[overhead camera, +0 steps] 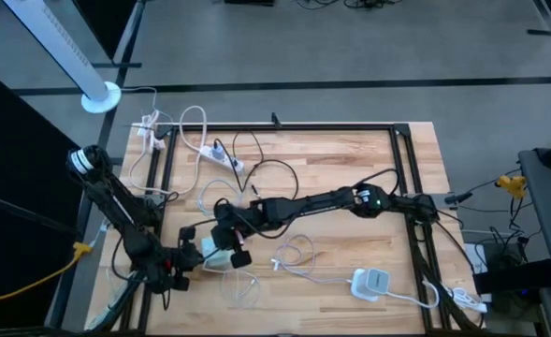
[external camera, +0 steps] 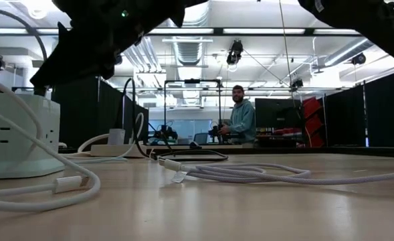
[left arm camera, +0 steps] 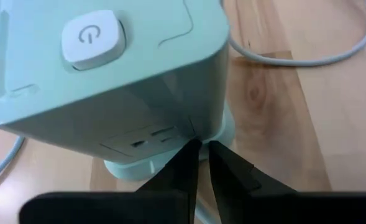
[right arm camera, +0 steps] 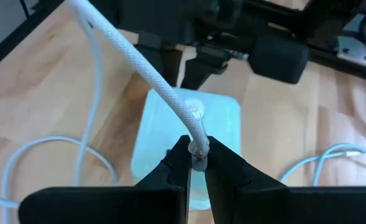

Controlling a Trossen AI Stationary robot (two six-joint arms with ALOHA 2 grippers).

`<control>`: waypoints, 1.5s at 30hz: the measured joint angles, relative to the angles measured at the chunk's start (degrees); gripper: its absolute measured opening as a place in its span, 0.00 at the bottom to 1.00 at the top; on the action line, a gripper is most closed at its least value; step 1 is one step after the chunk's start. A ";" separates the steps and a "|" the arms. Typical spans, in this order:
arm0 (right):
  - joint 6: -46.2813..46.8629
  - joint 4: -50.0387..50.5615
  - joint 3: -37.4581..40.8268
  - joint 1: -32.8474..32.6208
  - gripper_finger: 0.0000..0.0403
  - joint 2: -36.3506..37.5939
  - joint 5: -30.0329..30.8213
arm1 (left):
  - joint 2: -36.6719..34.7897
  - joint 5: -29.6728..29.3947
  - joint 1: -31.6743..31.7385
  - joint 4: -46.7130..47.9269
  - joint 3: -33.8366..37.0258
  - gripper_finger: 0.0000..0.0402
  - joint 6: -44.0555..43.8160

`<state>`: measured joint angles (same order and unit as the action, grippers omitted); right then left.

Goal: Insert USB
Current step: Insert the white charger cable into the bottom left white outlet extension

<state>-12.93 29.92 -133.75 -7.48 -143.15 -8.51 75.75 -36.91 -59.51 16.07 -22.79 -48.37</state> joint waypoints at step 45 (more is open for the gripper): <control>2.87 5.03 -0.22 2.67 0.04 -2.58 -1.40 | -0.53 1.35 7.90 -1.95 0.14 0.07 7.35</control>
<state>-10.06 34.95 -133.97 -4.80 -145.73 -9.91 75.22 -35.56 -51.62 14.12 -22.65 -41.01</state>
